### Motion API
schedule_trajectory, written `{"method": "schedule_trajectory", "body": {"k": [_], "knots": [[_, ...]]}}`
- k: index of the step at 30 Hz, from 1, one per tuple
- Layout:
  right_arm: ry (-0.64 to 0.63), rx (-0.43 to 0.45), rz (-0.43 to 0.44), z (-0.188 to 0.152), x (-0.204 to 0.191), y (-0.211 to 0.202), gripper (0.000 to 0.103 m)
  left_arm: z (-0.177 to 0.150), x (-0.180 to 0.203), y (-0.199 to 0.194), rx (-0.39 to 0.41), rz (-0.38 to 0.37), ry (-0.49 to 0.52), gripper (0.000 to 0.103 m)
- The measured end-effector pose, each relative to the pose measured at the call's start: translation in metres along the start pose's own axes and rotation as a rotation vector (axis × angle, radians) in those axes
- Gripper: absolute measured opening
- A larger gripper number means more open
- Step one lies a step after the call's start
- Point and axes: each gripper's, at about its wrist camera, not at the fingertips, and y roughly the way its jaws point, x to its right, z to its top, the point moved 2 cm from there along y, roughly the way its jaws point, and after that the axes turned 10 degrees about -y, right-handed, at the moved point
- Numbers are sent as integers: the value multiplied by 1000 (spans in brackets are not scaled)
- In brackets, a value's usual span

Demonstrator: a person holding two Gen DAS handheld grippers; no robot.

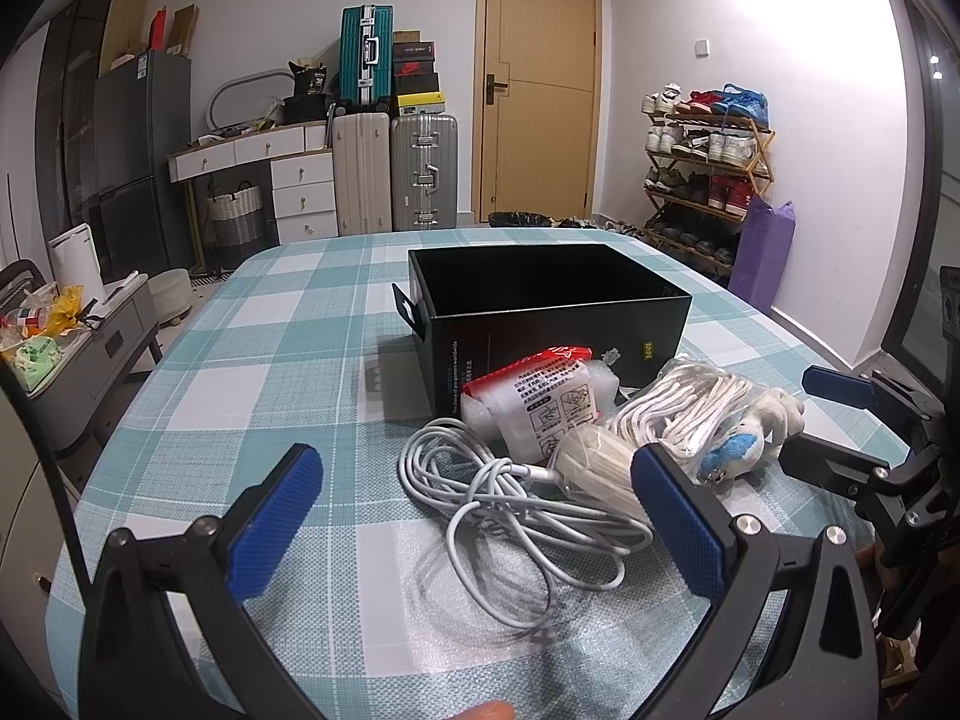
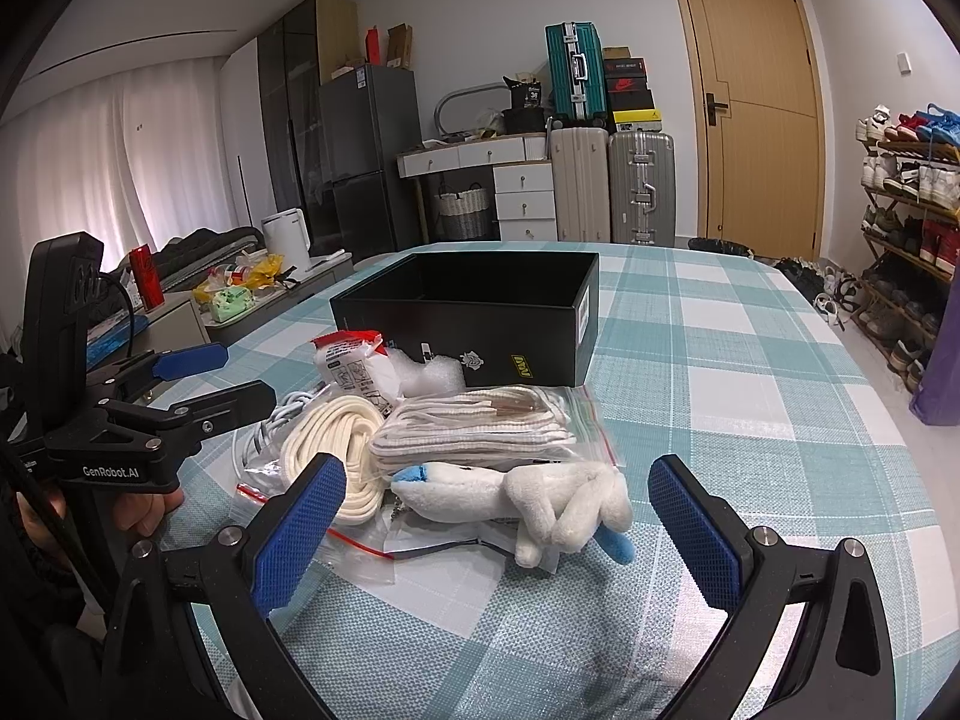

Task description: Organize soft objects

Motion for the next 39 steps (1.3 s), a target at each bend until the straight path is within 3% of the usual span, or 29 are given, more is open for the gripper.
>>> {"method": "schedule_trajectory", "body": {"k": [19,39], "knots": [[33,-54,5,1,4,8,103,-1,3,0,-5,19,20,103],[33,-215,2,11,10,41,103,-3,9,6,-44,31,63,103]]}}
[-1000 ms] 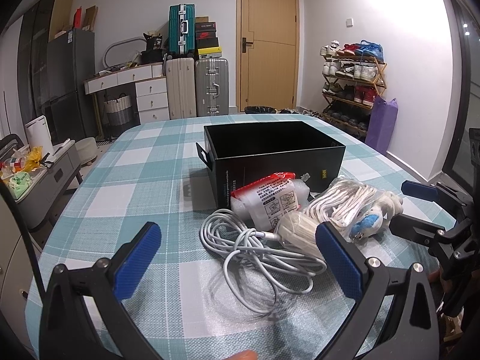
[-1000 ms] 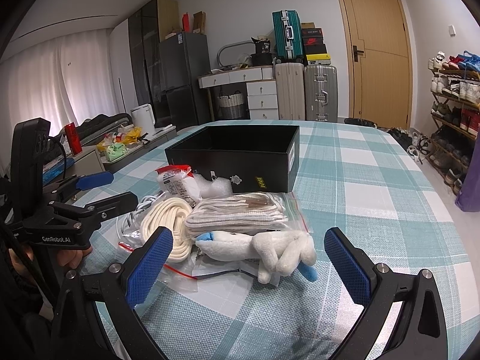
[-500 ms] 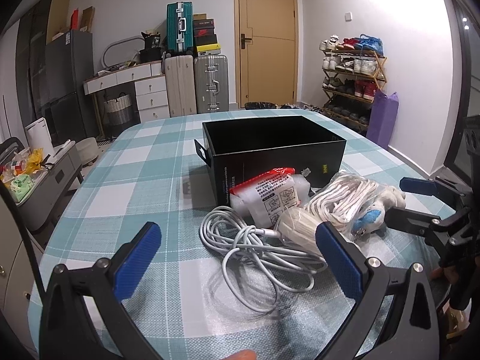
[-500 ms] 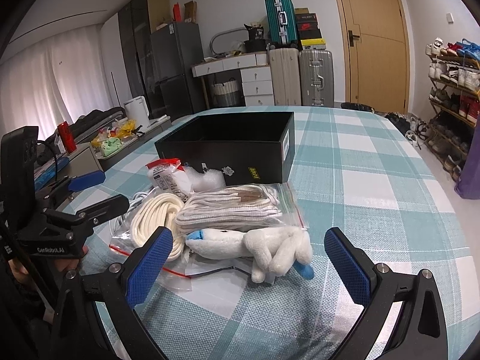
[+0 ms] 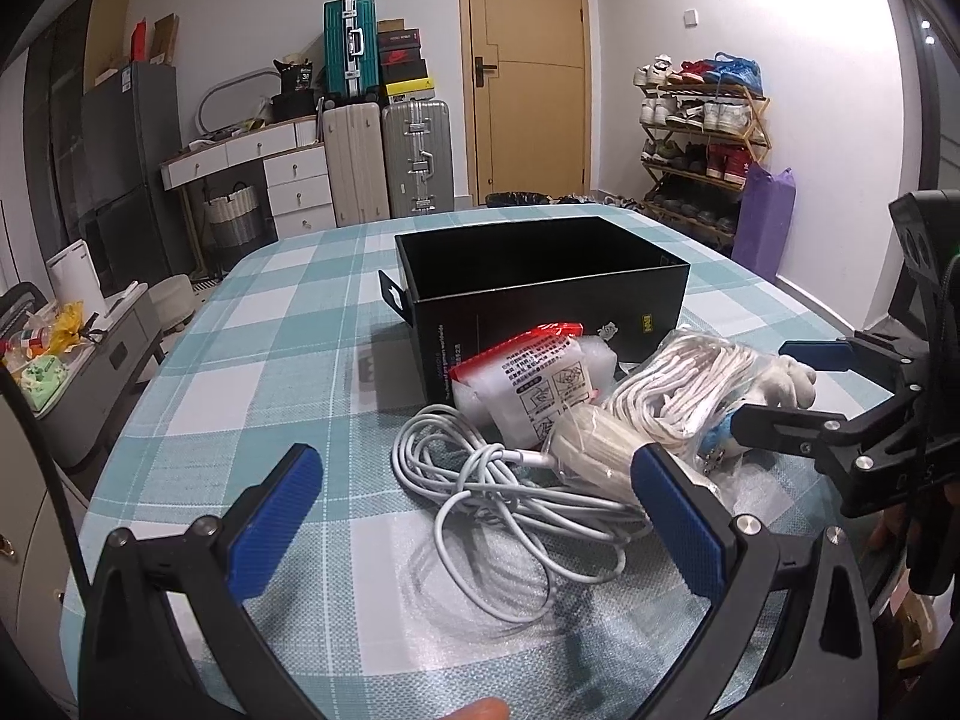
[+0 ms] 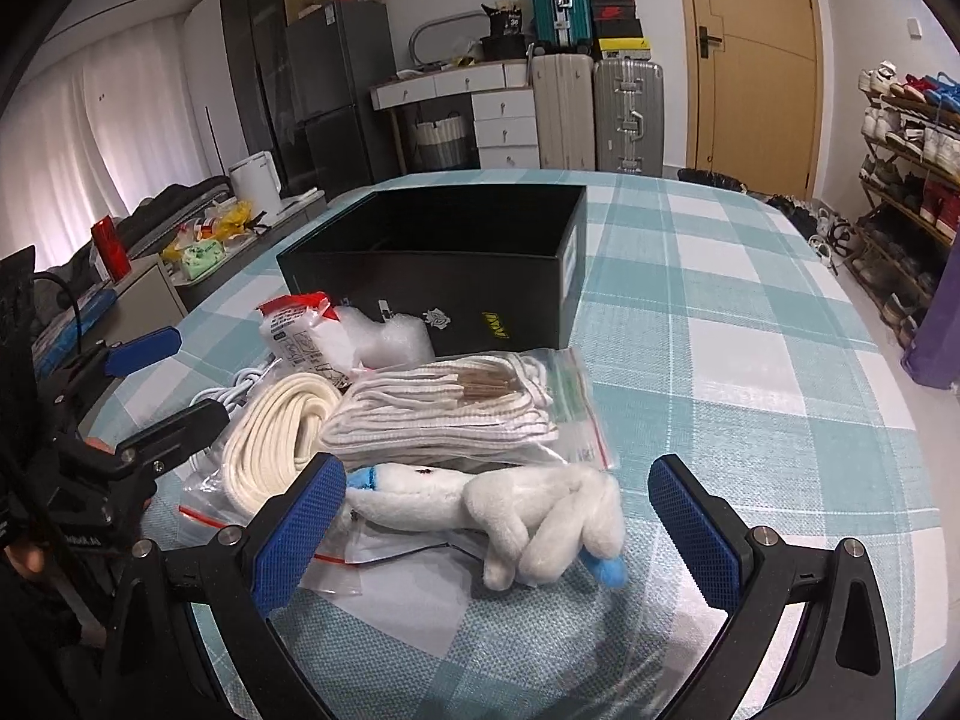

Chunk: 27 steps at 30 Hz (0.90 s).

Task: Organize soft objects
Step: 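Close the right gripper on the white plush toy and lift it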

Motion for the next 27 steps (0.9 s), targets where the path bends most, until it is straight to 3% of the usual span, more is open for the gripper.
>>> {"method": "schedule_trajectory", "body": {"k": [11,15,27], "knots": [[-6,-59,39,4,-1,16,100,-1,2,5,-34,1,3,103],[-16,-59,58,3,-4,18,91,-2,2,4,-35,5,10,103],[-31,-20,60,1,-9,9,89,-3,4,6,-38,0,13,103]]}}
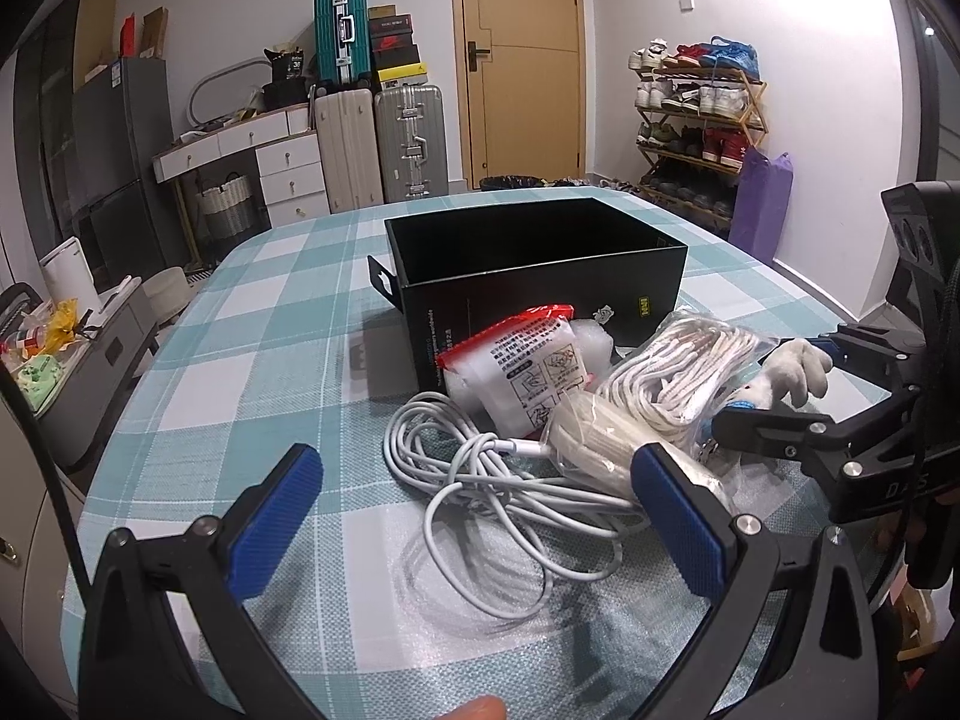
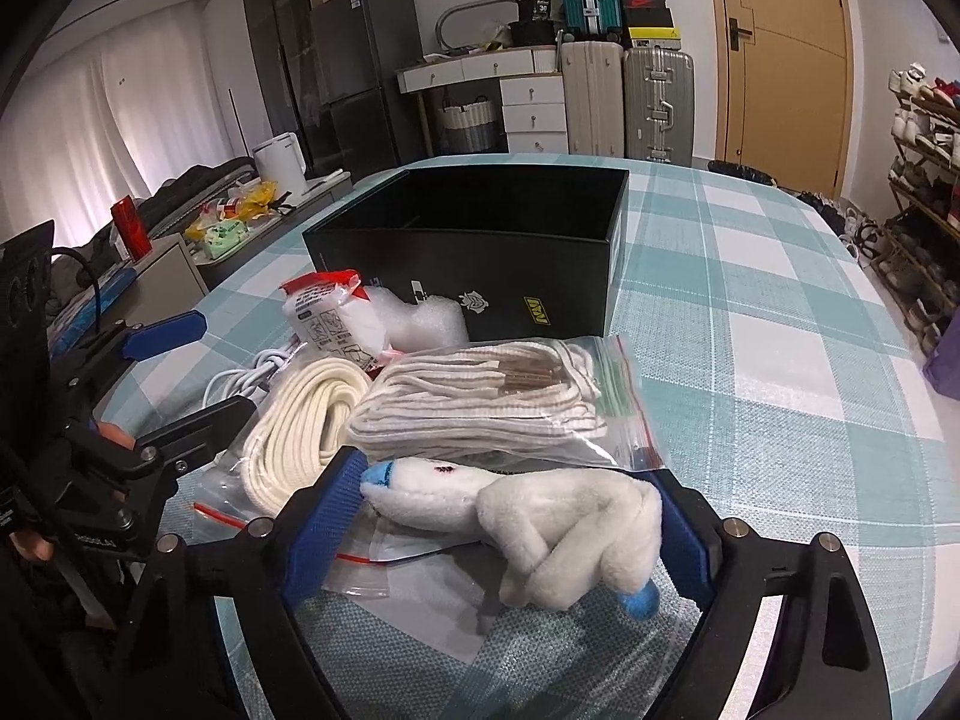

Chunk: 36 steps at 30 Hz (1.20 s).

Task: Organize soft objects
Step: 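Close the right gripper on the white plush toy and lift it, then grasp the coiled white cable with the left gripper while the right gripper holds the plush toy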

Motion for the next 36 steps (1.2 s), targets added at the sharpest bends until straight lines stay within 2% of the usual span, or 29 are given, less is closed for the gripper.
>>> {"method": "schedule_trajectory", "body": {"k": [11,15,27,30,34,36], "knots": [[35,60,-29,-10,11,-20,89,-1,1,1,-4,-3,6,103],[44,78,-37,-12,14,-25,89,-2,2,1,-28,-9,14,103],[67,131,-45,-16,20,-42,89,0,-12,-4,-130,-103,-84,103],[73,146,-46,-17,21,-49,89,2,-11,-8,-129,-136,-96,103],[69,153,-51,-17,21,-52,89,3,-15,-2,-152,-93,-88,103],[69,156,-51,-18,21,-54,89,3,-21,3,-178,-101,-105,103]]}}
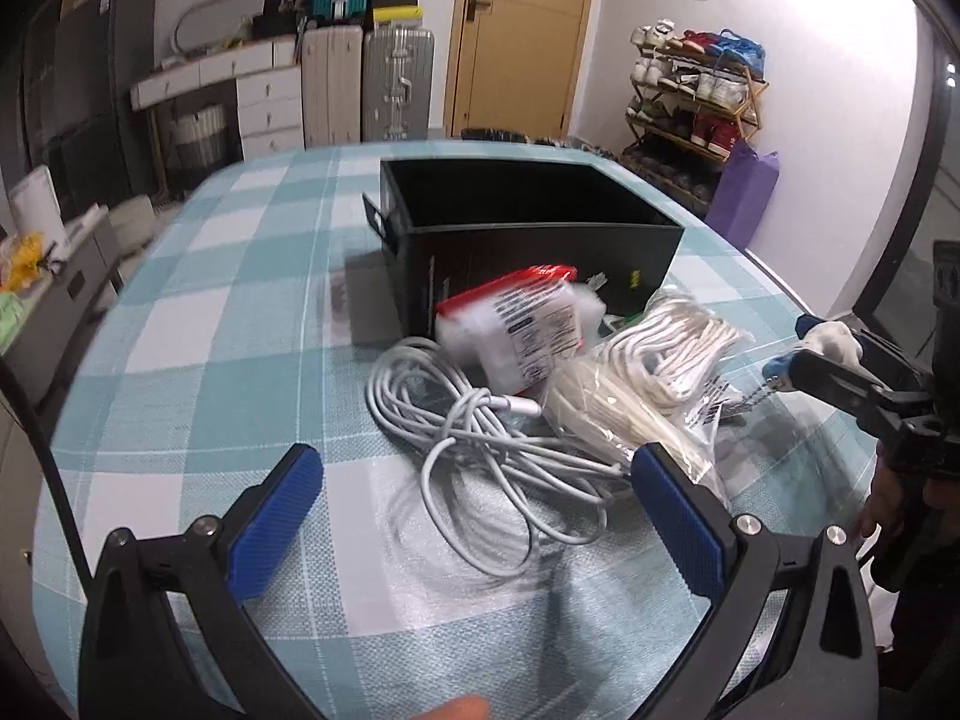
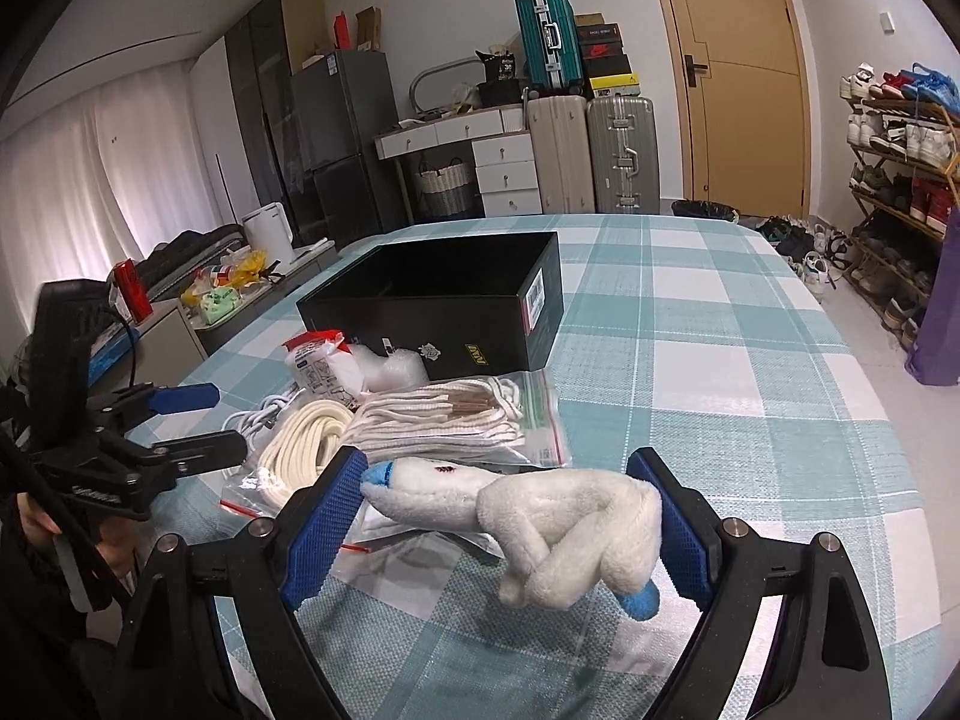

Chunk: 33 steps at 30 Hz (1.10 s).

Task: Organize soft objects
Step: 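Grasp the coiled white cable with the left gripper while the right gripper holds the plush toy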

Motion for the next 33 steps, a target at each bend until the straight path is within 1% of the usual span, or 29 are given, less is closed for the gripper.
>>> {"method": "schedule_trajectory", "body": {"k": [1,5,7,11,14,16,21,23,25,27,28,29,30,31,33], "knots": [[0,1,1,0,0,-1,89,2,-4,2,-14,-14,-27,103],[2,7,3,0,1,-2,89,7,-12,2,-30,-11,-70,103],[0,9,5,0,1,-3,89,11,-16,-1,-14,2,-85,103],[0,18,5,2,1,-5,89,20,-23,6,-27,34,-107,101],[-2,21,6,4,0,-6,89,24,-26,17,-53,51,-109,100],[-7,20,7,5,-1,-5,89,24,-27,24,-82,47,-115,97],[-20,24,9,8,-5,-6,89,18,-27,31,-137,40,-116,83],[-24,26,12,9,-7,-6,89,16,-27,30,-139,32,-116,81],[-26,25,14,10,-8,-5,89,14,-27,29,-139,20,-110,75],[-27,25,17,11,-9,-4,89,13,-24,28,-142,-9,-98,61],[-28,25,19,10,-9,-4,89,12,-22,27,-146,-24,-91,57],[-28,25,21,11,-10,-4,89,12,-20,27,-147,-36,-88,46],[-29,26,22,11,-10,-3,89,11,-18,26,-150,-56,-88,42],[-29,26,24,11,-11,-3,89,10,-17,25,-147,-53,-86,41],[-30,27,28,11,-11,-2,89,10,-18,23,-136,-48,-88,31]]}}
